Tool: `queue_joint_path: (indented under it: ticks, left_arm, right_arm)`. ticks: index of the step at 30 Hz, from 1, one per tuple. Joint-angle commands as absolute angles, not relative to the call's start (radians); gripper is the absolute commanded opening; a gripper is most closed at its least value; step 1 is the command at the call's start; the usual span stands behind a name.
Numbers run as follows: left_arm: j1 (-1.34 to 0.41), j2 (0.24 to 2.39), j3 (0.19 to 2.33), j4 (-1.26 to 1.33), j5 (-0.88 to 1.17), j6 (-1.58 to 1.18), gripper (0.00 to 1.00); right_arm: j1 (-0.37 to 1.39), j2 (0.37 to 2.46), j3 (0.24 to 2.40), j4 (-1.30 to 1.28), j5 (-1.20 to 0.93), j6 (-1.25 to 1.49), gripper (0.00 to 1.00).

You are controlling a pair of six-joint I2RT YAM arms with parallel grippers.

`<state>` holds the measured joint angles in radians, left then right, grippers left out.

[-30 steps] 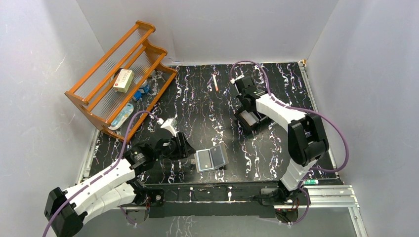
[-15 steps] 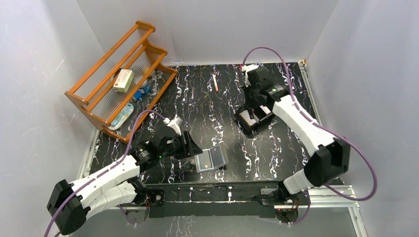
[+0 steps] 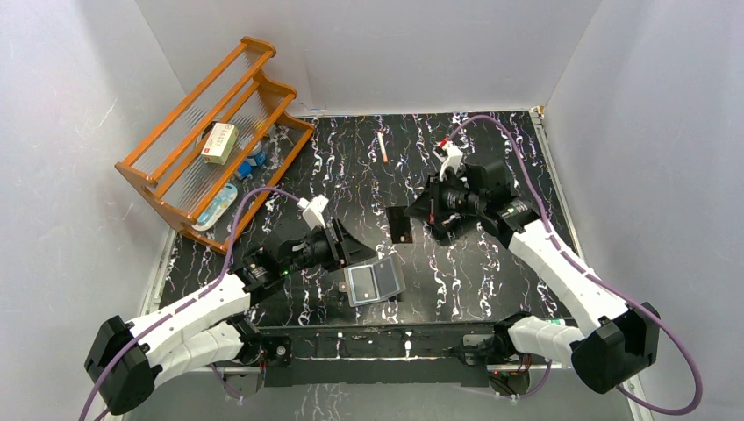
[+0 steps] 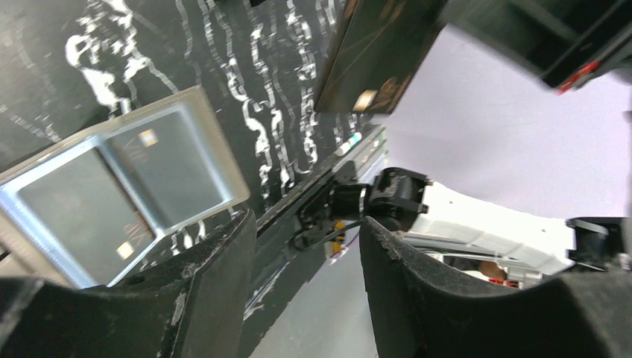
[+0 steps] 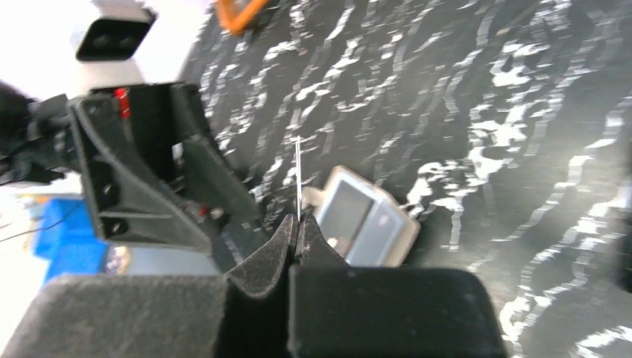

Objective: Put the credit cards into the card holder
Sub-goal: Pick up the credit card from the storage box.

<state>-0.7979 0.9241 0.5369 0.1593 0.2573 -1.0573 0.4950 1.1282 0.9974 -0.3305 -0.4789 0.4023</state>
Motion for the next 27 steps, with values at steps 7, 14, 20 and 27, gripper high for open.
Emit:
queue_joint_path:
  ticks: [7, 14, 20, 27]
  left_arm:
    - [-0.798, 0.894, 0.56, 0.324, 0.235, -1.072, 0.56]
    - [-0.798, 0.901, 0.539, 0.448, 0.278, -1.077, 0.49]
    - [-0.798, 0.873, 0.446, 0.725, 0.328, -1.134, 0.36]
    - [-0.798, 0.835, 0.419, 0.776, 0.319, -1.138, 0.16]
  right_arm:
    - [0.499, 1.022, 0.825, 0.132, -0.824, 0.752, 0.0]
    - [0.498, 1.013, 0.818, 0.1, -0.822, 0.738, 0.0]
    - [0.499, 1.004, 0.79, 0.123, -0.881, 0.753, 0.0]
    - [0.499, 0.986, 0.75, 0.176, -0.896, 0.801, 0.0]
